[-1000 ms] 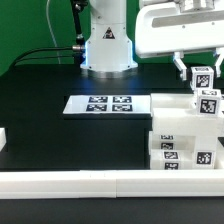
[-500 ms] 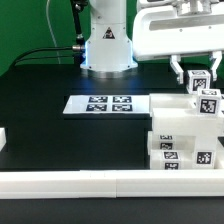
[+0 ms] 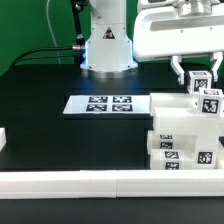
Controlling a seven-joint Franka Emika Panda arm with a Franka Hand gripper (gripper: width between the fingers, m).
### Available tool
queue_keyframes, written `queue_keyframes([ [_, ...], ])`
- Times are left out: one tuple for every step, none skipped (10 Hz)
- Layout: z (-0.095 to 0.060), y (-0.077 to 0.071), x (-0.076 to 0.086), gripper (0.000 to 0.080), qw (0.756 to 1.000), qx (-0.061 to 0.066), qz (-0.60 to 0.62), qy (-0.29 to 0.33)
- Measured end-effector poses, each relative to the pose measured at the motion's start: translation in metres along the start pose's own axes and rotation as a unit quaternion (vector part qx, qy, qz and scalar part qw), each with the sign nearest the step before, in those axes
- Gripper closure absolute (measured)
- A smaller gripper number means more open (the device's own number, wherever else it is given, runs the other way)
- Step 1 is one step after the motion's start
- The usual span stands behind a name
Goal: Assemble chair
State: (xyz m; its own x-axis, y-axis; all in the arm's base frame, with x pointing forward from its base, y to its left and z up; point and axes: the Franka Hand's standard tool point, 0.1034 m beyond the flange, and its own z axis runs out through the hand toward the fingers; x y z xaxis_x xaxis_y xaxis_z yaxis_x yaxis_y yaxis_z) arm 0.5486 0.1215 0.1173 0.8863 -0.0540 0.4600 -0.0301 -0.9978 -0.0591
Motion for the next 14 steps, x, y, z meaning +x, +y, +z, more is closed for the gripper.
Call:
queue_keyframes([
  [0.0, 0.0, 0.0, 0.0491, 1.0, 0.0, -0.001, 0.0],
  [0.0, 0.0, 0.0, 0.0258, 1.0, 0.0, -0.002, 0.0],
  [0.0, 0.0, 0.0, 0.0258, 1.0, 0.0, -0.002, 0.0],
  [0.0, 0.0, 0.0, 0.0183, 1.0, 0.0, -0.003, 0.0],
  [0.0, 0.0, 0.0, 0.016, 1.0, 0.0, -0.003, 0.0],
  [0.0, 0.0, 0.0, 0.016, 1.0, 0.0, -0.003, 0.0],
  [0.0, 0.002, -0.001, 0.0152, 1.0, -0.002, -0.007, -0.01],
  [-0.003, 0.006, 0.003, 0.0152, 0.999, -0.006, -0.011, -0.038],
  [-0.01, 0.011, 0.014, 0.015, 0.999, -0.005, -0.013, -0.038],
  [-0.013, 0.018, 0.016, 0.015, 0.997, -0.009, -0.01, -0.071],
  [-0.014, 0.021, 0.018, 0.015, 0.993, -0.011, 0.007, -0.12],
  [-0.012, 0.018, 0.025, 0.015, 0.991, -0.006, 0.027, -0.134],
  [-0.009, 0.012, 0.019, 0.015, 0.984, -0.003, 0.051, -0.171],
  [-0.006, 0.006, 0.021, 0.015, 0.977, 0.005, 0.072, -0.201],
])
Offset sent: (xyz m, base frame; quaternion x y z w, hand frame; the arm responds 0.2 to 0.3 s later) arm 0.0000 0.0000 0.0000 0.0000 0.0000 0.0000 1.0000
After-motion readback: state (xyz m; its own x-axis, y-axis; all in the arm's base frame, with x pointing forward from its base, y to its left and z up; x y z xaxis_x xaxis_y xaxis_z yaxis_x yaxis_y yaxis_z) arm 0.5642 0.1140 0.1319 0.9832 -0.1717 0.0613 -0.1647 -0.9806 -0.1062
